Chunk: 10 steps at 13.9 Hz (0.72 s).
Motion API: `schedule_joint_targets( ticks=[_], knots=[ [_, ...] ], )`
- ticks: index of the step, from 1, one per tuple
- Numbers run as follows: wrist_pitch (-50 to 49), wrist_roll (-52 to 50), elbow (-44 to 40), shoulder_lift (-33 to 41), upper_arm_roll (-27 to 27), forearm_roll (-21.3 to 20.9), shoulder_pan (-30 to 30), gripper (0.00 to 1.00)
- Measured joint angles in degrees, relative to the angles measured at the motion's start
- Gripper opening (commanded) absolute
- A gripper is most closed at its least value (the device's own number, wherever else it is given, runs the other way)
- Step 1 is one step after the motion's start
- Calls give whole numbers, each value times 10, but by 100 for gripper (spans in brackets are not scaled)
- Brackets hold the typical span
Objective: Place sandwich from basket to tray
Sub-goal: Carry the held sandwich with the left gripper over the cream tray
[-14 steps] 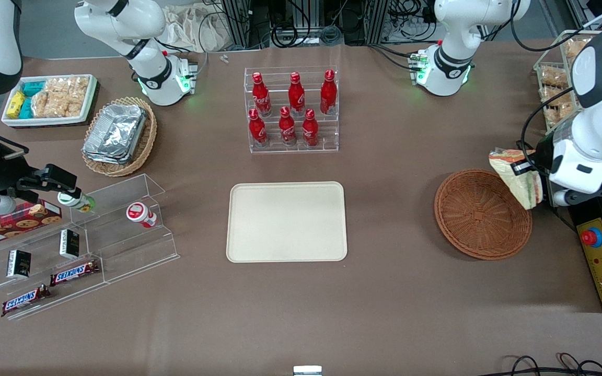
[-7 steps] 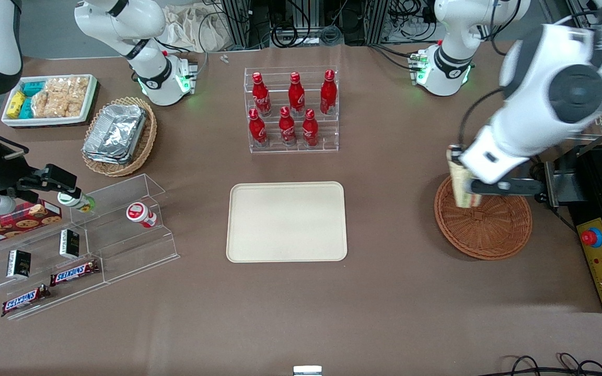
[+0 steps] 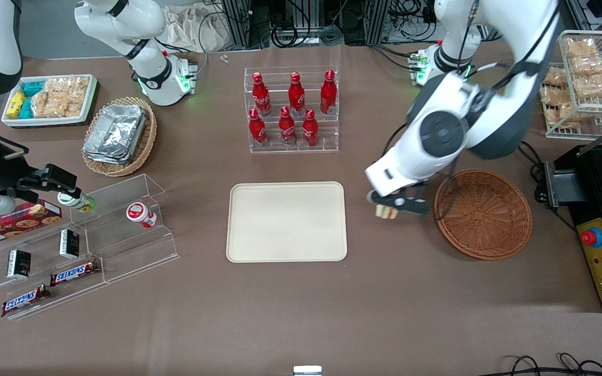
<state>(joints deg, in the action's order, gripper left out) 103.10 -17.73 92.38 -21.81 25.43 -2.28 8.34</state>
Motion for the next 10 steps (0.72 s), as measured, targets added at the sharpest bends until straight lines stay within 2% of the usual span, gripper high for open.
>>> schedule_joint_targets(
  ticks=[3,8,10],
  knots=[
    [66,-48,-4,-57,1,-2,41,8],
    [120,-157,-37,-133,1,-77,94,5],
    [141,-169,-51,-165,1,-85,96,5]
  ],
)
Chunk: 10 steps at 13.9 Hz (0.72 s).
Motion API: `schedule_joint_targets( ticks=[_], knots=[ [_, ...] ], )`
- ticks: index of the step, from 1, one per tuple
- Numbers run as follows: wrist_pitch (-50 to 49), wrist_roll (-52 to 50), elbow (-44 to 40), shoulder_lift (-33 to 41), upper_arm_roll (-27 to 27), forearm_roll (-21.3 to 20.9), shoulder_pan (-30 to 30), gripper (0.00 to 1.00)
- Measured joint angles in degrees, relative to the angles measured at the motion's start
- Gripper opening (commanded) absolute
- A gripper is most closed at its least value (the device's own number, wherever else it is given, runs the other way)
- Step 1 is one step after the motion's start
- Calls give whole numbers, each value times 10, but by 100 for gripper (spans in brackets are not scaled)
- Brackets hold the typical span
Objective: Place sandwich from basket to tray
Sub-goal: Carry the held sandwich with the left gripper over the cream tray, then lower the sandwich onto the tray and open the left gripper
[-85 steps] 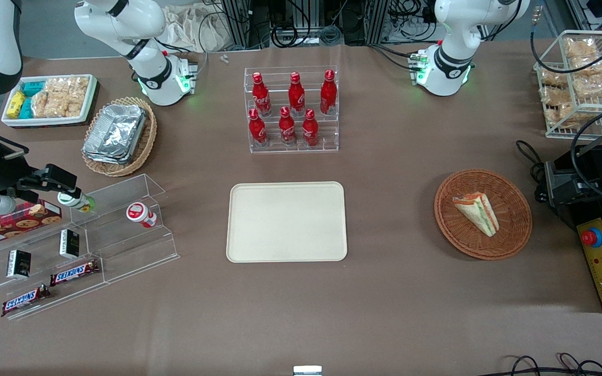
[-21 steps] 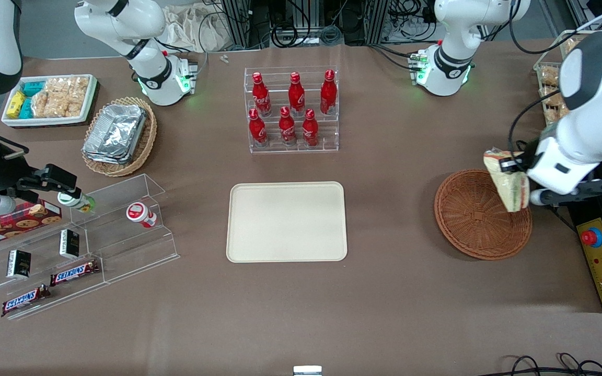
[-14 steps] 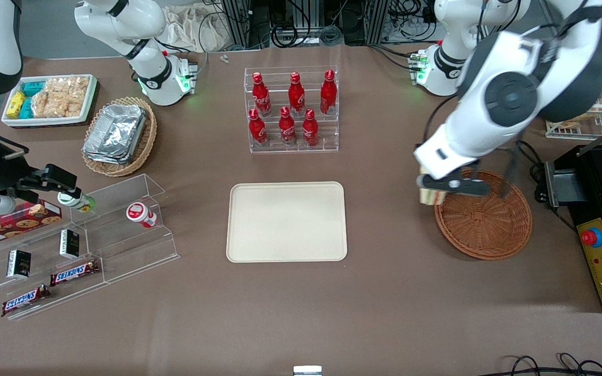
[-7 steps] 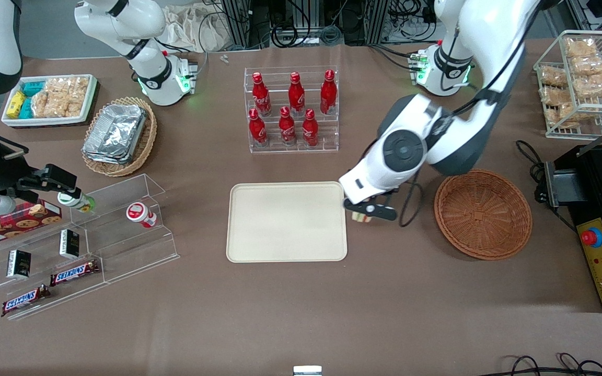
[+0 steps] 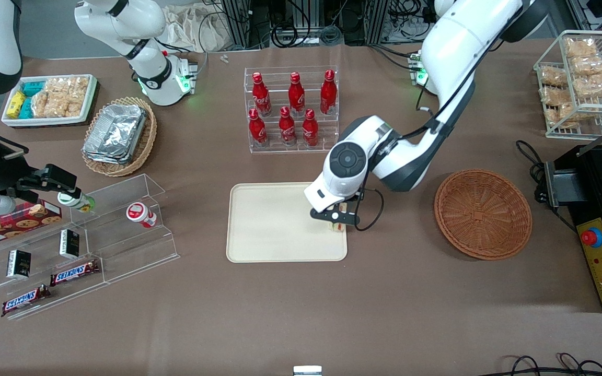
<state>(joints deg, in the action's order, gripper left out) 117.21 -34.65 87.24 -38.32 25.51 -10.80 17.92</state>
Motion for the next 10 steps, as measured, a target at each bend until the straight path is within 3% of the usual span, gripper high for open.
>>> schedule_joint_targets(
  ticks=[3,4,5,6,10],
  knots=[
    [36,-10,-8,-34,-1,-7,0,6],
    [45,-12,-8,-42,-1,-8,1,19],
    [50,-14,-9,-47,-1,-9,1,62],
    [51,-19,-11,-51,-1,-12,1,100],
    [50,-35,-19,-52,-1,-16,1,100]
  ],
)
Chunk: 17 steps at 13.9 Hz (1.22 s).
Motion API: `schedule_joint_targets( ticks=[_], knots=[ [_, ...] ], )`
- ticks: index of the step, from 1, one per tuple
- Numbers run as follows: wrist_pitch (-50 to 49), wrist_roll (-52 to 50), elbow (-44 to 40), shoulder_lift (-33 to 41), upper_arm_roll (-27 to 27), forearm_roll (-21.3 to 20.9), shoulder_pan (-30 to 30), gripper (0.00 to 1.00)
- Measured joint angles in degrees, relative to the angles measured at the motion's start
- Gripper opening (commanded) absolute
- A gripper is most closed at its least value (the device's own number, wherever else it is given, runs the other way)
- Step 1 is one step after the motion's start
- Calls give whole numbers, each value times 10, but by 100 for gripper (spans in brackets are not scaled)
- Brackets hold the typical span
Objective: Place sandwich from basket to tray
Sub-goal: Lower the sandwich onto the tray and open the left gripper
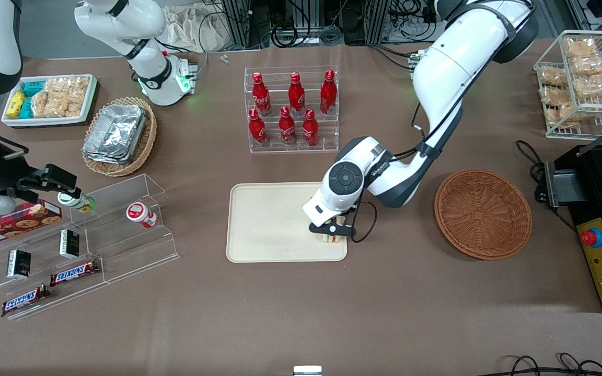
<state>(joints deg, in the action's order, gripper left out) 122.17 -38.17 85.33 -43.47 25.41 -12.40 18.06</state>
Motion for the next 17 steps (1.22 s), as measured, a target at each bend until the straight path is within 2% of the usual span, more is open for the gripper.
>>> schedule_joint_targets(
  ticks=[3,7,9,12,17],
  knots=[
    [-45,-1,-14,15,0,-7,-3,100],
    [-155,38,-16,87,-1,-26,-32,100],
    [-197,98,-16,129,-1,-17,-67,100],
    [-263,195,-15,185,-2,21,-130,100],
    [-347,309,-15,264,-4,30,-225,100]
  ],
)
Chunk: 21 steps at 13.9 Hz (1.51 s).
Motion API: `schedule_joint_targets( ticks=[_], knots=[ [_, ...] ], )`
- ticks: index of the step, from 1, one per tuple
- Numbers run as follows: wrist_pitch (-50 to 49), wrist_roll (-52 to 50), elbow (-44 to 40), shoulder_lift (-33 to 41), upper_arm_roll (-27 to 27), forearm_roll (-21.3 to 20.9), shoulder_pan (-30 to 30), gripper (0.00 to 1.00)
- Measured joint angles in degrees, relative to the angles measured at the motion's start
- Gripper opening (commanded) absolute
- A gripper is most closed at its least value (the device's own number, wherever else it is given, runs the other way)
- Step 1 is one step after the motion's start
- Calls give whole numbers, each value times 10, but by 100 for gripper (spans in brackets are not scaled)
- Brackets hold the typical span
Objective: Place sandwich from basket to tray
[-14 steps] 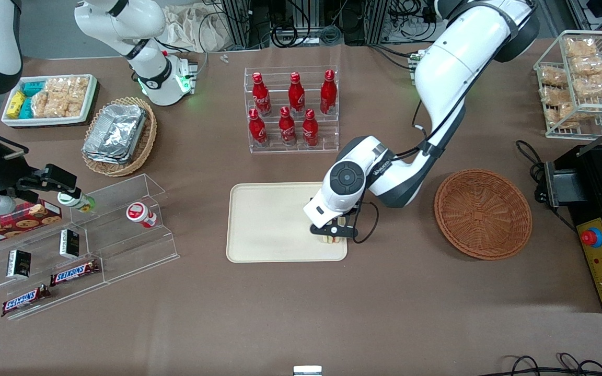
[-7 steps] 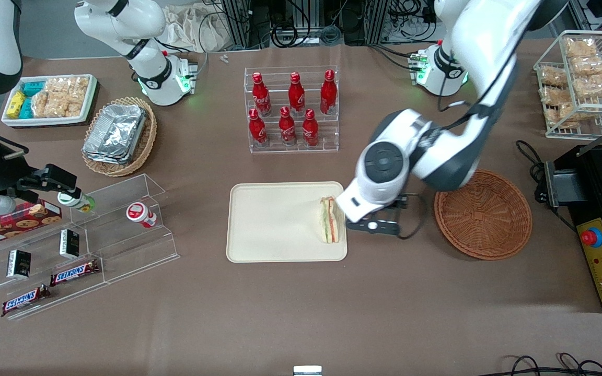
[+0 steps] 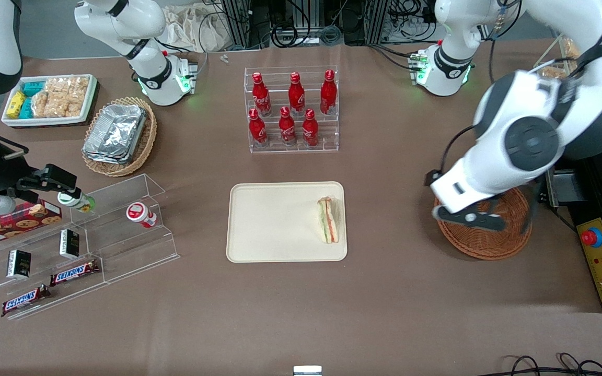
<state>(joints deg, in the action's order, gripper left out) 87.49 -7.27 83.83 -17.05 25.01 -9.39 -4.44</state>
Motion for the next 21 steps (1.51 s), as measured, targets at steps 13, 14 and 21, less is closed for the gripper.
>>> schedule_joint_targets(
  ticks=[13,14,21],
  knots=[
    [-62,10,-15,37,-5,0,-106,100],
    [-57,10,-15,38,-5,0,-111,100],
    [-15,11,-15,46,-171,28,11,100]
  ],
)
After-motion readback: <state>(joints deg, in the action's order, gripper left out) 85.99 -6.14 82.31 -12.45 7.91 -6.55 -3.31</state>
